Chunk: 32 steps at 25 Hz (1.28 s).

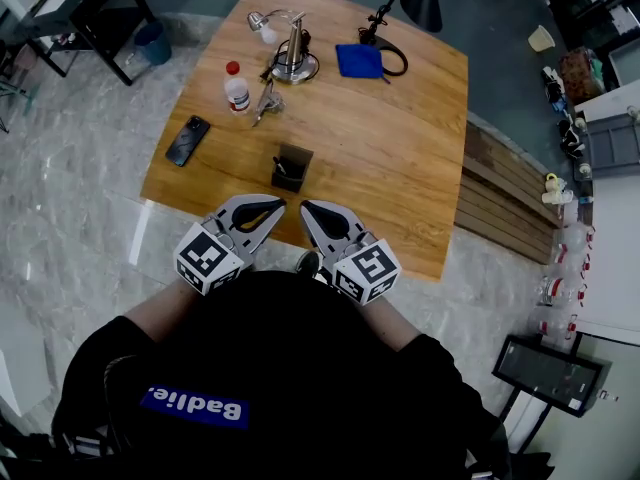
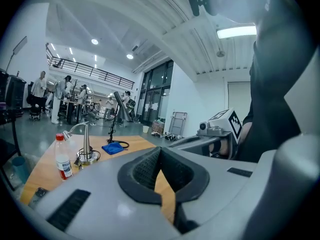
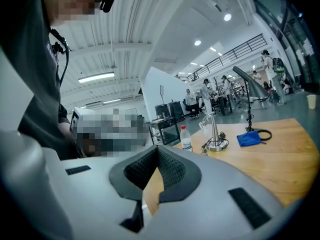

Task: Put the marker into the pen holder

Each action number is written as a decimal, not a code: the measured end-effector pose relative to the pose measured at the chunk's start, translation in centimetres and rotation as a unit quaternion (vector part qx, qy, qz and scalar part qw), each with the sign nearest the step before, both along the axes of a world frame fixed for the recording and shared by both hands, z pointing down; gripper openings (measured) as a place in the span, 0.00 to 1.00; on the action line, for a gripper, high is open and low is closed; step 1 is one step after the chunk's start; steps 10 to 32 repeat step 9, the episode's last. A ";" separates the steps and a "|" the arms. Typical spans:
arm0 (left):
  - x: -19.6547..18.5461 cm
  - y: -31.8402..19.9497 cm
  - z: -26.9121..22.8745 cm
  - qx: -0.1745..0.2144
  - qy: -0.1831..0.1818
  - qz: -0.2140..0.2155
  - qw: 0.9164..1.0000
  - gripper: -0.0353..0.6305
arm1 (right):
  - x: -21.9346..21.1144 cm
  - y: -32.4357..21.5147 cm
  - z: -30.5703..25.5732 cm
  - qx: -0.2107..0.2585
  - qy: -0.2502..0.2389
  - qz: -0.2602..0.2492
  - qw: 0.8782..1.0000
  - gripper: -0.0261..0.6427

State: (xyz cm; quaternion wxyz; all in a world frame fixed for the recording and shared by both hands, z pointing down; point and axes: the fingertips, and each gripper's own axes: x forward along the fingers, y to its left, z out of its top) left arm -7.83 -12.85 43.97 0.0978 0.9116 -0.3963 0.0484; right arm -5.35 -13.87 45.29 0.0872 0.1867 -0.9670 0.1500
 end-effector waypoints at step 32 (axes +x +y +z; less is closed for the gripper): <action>-0.1 -0.2 0.2 -0.006 0.004 -0.005 1.000 0.06 | 0.3 -0.1 0.1 -0.003 0.001 0.002 1.000 0.05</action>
